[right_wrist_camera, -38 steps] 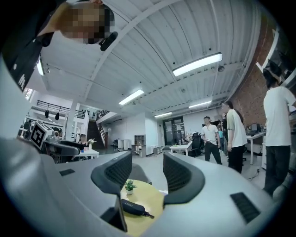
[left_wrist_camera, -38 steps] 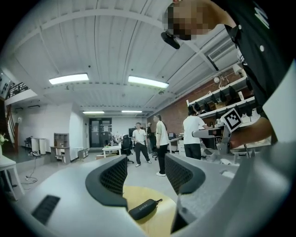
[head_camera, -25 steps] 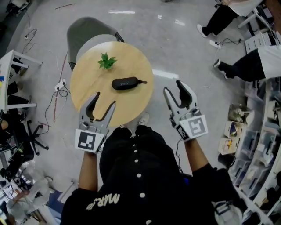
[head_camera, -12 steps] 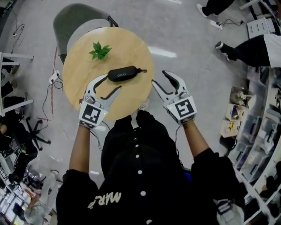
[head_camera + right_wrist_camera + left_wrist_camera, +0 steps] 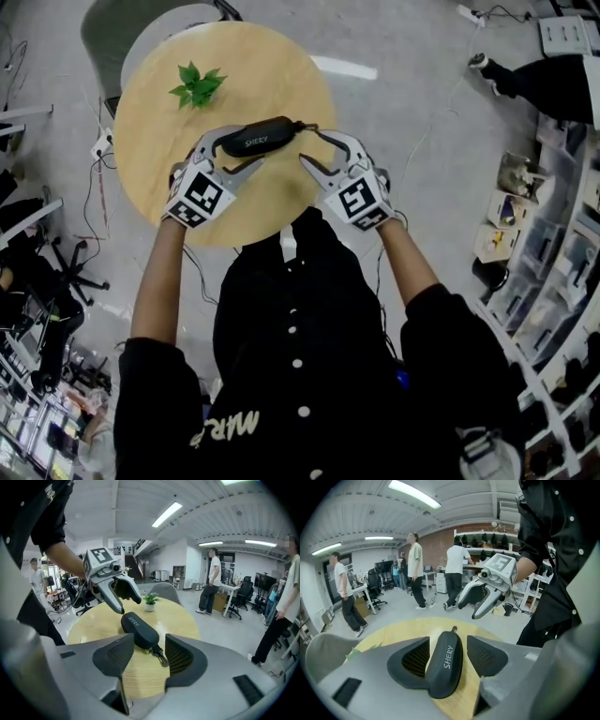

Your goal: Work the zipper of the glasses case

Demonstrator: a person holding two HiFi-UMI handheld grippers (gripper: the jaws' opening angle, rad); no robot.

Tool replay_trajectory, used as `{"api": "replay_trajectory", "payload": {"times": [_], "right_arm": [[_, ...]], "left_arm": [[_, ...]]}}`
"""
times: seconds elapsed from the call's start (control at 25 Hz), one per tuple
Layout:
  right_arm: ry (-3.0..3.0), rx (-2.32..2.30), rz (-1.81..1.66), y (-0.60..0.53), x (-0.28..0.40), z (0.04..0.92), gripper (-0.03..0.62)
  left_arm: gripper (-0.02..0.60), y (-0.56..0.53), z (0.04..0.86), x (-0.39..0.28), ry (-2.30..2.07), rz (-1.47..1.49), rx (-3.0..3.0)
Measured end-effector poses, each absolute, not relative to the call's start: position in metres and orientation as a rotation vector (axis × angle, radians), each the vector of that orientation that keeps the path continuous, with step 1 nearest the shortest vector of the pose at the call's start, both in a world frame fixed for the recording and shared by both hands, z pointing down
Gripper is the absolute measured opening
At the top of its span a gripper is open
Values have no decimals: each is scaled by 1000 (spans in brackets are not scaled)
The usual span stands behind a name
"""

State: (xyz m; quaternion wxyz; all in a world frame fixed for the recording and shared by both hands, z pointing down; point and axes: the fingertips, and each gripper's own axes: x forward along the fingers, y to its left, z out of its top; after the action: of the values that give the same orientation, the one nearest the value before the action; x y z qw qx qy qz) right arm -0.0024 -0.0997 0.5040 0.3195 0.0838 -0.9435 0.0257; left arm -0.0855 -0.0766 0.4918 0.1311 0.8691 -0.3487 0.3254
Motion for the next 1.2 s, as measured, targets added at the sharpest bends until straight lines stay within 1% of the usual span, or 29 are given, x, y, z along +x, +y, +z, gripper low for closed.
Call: {"api": "replay_trajectory", "payload": {"times": [0.2, 0.4, 0.52, 0.6, 0.68, 0.76, 0.92, 1.2], "right_arm": [[-2422, 155, 53, -98, -12, 543, 198], [-2391, 157, 81, -100, -13, 566, 199], [-2381, 154, 95, -100, -18, 575, 199], [-2381, 150, 98, -99, -22, 579, 198], [-2381, 151, 103, -99, -22, 582, 196], [-2375, 160, 109, -99, -22, 585, 187], [-2317, 194, 74, -106, -19, 594, 133], [-2213, 156, -58, -103, -24, 614, 124]], "left_arm": [[241, -80, 532, -88, -879, 1114, 2542], [239, -83, 548, -85, -775, 1162, 2550], [221, -83, 556, -87, -730, 1176, 2550], [195, -82, 559, -86, -707, 1174, 2546], [192, -81, 560, -86, -704, 1161, 2540], [190, -82, 560, -86, -701, 1148, 2536], [190, -82, 560, -85, -681, 1145, 2530], [190, -83, 560, -85, -670, 1137, 2529]]}}
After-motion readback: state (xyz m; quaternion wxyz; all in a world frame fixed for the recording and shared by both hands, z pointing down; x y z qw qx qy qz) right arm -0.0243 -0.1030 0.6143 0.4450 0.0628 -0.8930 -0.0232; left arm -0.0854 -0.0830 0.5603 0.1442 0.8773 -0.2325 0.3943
